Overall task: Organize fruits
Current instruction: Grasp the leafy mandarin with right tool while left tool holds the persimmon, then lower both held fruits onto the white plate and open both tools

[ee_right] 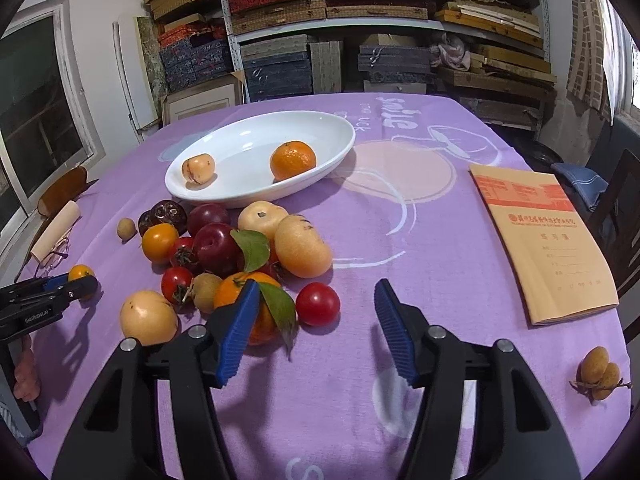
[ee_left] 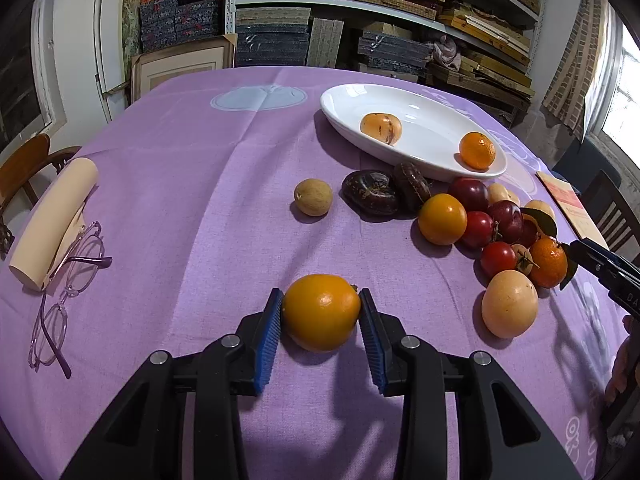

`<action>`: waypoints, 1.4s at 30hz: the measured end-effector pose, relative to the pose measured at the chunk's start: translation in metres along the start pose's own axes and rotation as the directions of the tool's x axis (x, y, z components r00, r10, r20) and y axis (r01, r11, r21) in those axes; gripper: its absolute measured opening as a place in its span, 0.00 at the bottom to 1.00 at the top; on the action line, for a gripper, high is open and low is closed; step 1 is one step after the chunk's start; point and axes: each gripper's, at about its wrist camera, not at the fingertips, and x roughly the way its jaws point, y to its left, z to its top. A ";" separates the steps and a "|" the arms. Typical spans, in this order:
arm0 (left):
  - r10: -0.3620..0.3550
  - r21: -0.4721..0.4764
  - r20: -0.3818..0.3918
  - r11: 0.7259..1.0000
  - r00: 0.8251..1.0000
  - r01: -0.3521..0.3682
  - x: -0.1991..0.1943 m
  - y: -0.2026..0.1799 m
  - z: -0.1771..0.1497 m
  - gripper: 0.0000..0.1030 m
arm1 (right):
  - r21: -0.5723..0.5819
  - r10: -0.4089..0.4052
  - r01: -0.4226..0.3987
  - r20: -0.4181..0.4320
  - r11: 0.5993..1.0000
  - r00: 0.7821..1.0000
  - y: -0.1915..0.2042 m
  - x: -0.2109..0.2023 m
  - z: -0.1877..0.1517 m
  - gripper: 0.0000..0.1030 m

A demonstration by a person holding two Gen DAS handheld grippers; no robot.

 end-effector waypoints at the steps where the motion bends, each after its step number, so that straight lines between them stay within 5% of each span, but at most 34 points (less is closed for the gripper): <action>1: 0.001 0.000 0.000 1.000 1.000 -0.001 0.000 0.000 0.000 0.37 | -0.019 0.015 -0.015 0.007 1.000 1.000 0.006 -0.002 -0.001 0.57; 6: 0.001 0.001 0.000 1.000 1.000 -0.001 0.000 0.000 0.000 0.37 | -0.148 0.005 -0.007 -0.011 0.989 1.000 0.039 0.002 -0.006 0.57; 22: 0.006 0.000 -0.008 1.000 1.000 -0.006 0.002 -0.001 0.001 0.37 | -0.104 0.091 -0.112 -0.189 0.988 0.978 0.037 0.041 -0.001 0.52; 27: 0.006 0.000 -0.008 1.000 1.000 -0.006 0.002 -0.001 0.000 0.37 | -0.072 0.114 -0.128 -0.180 0.989 0.977 0.031 0.042 0.000 0.45; 42: -0.025 -0.016 -0.011 1.000 1.000 0.025 0.005 0.002 0.001 0.37 | -0.049 0.140 -0.145 -0.098 0.988 0.985 0.027 0.021 0.001 0.44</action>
